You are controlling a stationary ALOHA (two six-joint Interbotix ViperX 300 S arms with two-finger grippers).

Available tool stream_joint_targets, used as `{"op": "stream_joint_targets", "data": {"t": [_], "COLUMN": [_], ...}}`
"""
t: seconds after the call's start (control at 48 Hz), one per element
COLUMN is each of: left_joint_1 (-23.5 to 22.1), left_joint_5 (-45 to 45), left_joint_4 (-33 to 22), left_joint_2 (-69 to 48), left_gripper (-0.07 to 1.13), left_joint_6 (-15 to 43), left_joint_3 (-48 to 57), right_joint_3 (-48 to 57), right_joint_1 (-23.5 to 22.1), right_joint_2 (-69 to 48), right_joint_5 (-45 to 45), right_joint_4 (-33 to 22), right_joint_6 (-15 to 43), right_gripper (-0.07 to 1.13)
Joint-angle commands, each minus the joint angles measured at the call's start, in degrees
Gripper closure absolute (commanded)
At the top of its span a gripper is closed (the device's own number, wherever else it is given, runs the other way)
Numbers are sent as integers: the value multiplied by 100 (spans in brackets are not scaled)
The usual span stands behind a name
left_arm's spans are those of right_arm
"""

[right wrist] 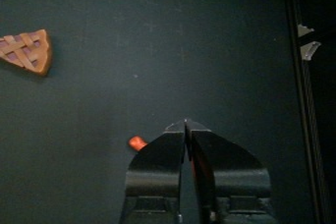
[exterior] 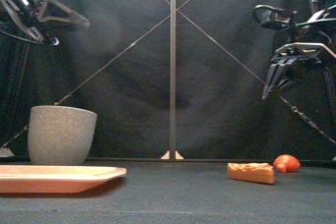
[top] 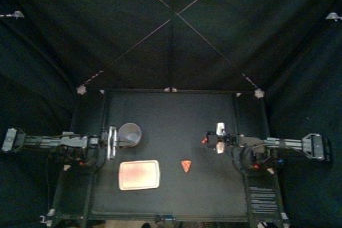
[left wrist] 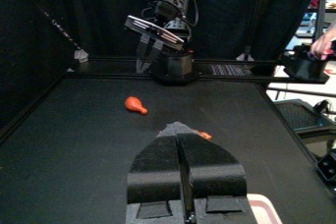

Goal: Pick the drumstick then place it on the pink plate
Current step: Pick the drumstick

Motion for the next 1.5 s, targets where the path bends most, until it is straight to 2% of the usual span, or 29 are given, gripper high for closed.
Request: {"op": "stream_joint_targets", "data": {"t": [0.021,0.083,0.146,0.354,0.562,0.729,0.833,0.958,1.062,1.146,1.292,1.5], "left_joint_1": [35,35,44,44,35,44,44,35,35,35,35,35], "left_joint_5": [-53,-88,-132,-158,-167,-158,-158,-167,-158,-158,-167,-158], "left_joint_4": [0,0,0,0,0,0,0,0,0,-9,-9,-18], "left_joint_2": [26,26,26,26,26,26,26,26,26,26,26,26], "left_gripper": [103,103,103,103,103,103,103,103,103,103,103,103], "left_joint_6": [9,9,9,9,9,9,9,9,0,-9,-18,-9], "left_joint_3": [-79,-79,-79,-79,-79,-70,-79,-62,-18,18,18,18], "right_joint_3": [-176,-220,-272,-431,-782,-914,-949,-1002,-1081,-1125,-1160,-1160], "right_joint_1": [9,-18,-35,9,26,35,0,-123,-316,-457,-659,-738], "right_joint_2": [176,352,501,1072,1670,1960,2021,2065,2197,2373,2795,3006], "right_joint_5": [-167,-211,-220,123,932,1397,1582,1670,1617,1538,1380,1354], "right_joint_4": [-44,-88,-114,-53,554,1230,1819,2197,2206,2136,1942,2013], "right_joint_6": [18,44,62,35,-202,-870,-1591,-2373,-2865,-3041,-3182,-3208], "right_gripper": [24,14,8,8,8,8,8,8,8,8,9,9]}}
